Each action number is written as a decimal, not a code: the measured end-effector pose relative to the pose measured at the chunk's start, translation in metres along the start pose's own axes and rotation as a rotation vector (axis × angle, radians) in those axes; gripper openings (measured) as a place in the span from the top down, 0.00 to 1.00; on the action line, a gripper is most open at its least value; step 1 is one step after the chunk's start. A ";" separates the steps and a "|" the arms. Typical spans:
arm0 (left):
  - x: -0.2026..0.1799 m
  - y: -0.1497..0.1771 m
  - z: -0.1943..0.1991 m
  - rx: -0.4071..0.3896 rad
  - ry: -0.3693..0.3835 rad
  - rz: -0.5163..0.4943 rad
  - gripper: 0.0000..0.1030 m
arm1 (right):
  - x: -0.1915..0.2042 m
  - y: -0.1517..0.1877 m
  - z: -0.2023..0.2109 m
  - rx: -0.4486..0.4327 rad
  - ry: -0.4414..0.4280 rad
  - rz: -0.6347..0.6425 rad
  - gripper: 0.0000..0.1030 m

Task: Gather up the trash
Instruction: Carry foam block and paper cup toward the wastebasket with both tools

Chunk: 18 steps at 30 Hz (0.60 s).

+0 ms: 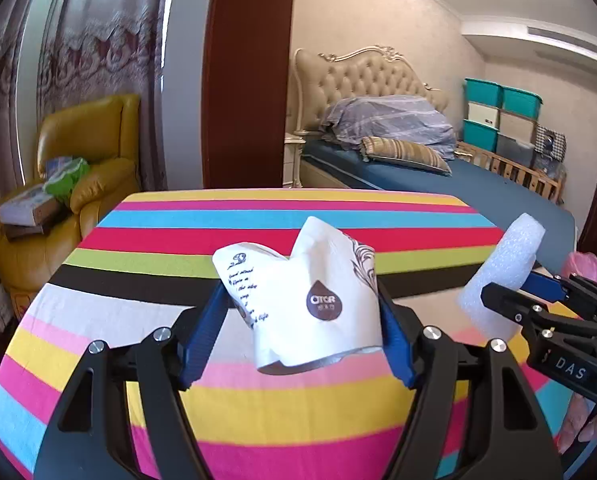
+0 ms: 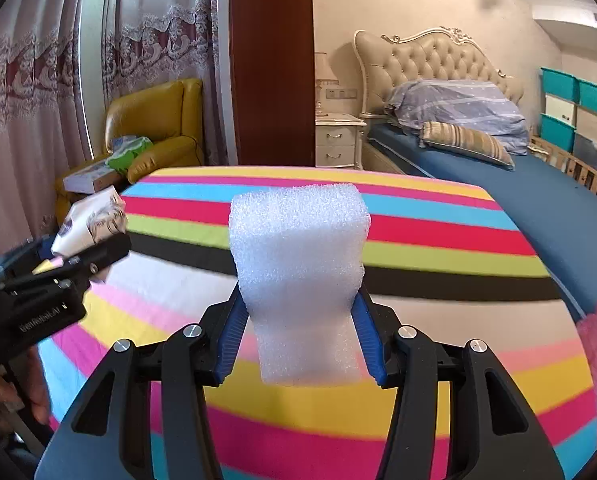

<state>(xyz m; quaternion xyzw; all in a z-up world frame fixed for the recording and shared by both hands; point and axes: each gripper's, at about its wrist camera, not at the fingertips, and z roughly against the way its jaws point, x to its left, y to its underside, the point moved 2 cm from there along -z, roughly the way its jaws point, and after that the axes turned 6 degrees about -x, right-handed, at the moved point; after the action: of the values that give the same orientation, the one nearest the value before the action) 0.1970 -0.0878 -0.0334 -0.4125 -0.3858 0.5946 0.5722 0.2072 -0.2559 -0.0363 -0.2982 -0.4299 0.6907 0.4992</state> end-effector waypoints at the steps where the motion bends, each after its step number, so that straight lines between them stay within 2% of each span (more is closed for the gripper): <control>1: -0.006 0.004 0.007 -0.001 0.007 -0.006 0.33 | -0.003 0.005 0.006 0.005 0.004 -0.005 0.53; 9: -0.042 0.022 0.041 -0.012 0.050 -0.066 0.33 | -0.016 0.021 0.036 -0.001 0.020 -0.018 0.53; 18: -0.051 0.015 0.040 -0.026 0.068 -0.094 0.33 | -0.026 0.024 0.053 -0.021 0.032 -0.035 0.53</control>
<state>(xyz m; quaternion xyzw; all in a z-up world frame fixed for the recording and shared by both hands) 0.1542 -0.1385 -0.0304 -0.4213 -0.3926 0.5476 0.6070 0.1608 -0.2994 -0.0341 -0.3068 -0.4343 0.6724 0.5149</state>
